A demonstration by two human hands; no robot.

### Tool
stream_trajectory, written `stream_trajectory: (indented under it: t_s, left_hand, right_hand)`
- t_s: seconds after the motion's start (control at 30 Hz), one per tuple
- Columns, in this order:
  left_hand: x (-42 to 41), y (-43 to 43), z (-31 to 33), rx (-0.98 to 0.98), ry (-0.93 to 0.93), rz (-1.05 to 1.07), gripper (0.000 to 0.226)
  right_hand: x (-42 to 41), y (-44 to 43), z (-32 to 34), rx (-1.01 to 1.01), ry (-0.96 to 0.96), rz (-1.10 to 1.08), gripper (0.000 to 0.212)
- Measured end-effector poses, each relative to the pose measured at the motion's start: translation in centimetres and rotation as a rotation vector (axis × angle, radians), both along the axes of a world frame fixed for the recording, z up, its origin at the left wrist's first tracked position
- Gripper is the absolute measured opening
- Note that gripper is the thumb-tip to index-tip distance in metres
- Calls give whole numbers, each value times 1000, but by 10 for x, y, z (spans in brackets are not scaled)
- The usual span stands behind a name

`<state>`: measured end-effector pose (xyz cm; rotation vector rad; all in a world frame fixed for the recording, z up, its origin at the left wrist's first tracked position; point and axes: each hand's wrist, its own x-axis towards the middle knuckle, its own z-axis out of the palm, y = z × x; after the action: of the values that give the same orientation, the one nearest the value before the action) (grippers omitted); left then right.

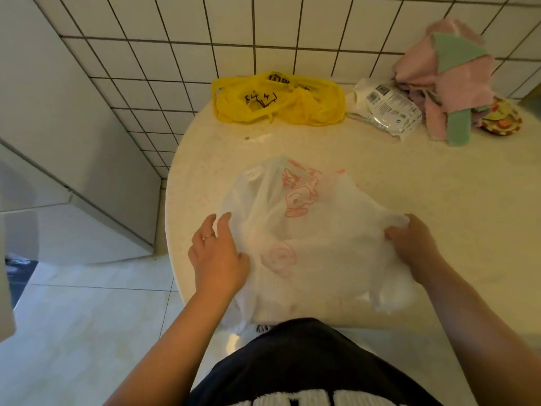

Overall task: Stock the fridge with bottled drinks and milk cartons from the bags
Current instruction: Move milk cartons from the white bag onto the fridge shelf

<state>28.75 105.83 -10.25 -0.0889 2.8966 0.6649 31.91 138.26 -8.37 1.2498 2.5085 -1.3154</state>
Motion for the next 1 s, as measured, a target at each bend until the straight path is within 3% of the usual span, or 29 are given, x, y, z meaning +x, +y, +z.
stream_trajectory:
  t_s: [0.1,0.17,0.2,0.27,0.33,0.4,0.47,0.53,0.6,0.7,0.77,0.87,1.0]
  left_hand:
    - [-4,13,8,45,236,-235,71]
    - [-7,26,9,58,249,-353,65]
    - [-8,33,8,49,181,-378,70]
    - [-9,45,2,-9,6,-375,92]
    - [-10,51,-9,-93,-77,-353,110]
    - [-12,49,-19,-111,-82,-334,108]
    - [-17,40,-26,-48,-74,-337,92]
    - [-22,29,-29,57,-77,-350,69]
    - [-25,18,-28,130,-75,-361,52]
    - [-30,6,-25,182,-64,-376,40]
    - [-38,2,-23,213,-53,-368,31]
    - [-49,0,-12,279,30,-280,24]
    - [-68,9,17,368,192,-100,26]
  right_hand:
    - [11,14,-4,77,-245,67,65]
    - [15,10,0,216,-313,145,78]
    - [16,4,5,341,-247,186,81]
    - [16,-20,20,583,98,312,80]
    - [7,-47,34,585,320,531,69]
    - [-3,-71,26,455,151,757,64]
    - [-7,-88,2,433,-228,881,86]
    - [-5,-96,-26,410,-472,895,104]
    - [3,-99,-48,397,-492,842,96]
    - [10,-92,-54,516,-280,734,48]
    - [8,-83,-48,528,-176,704,29]
    - [-1,-69,-35,414,-67,664,24]
    - [-16,-64,-12,348,272,507,17]
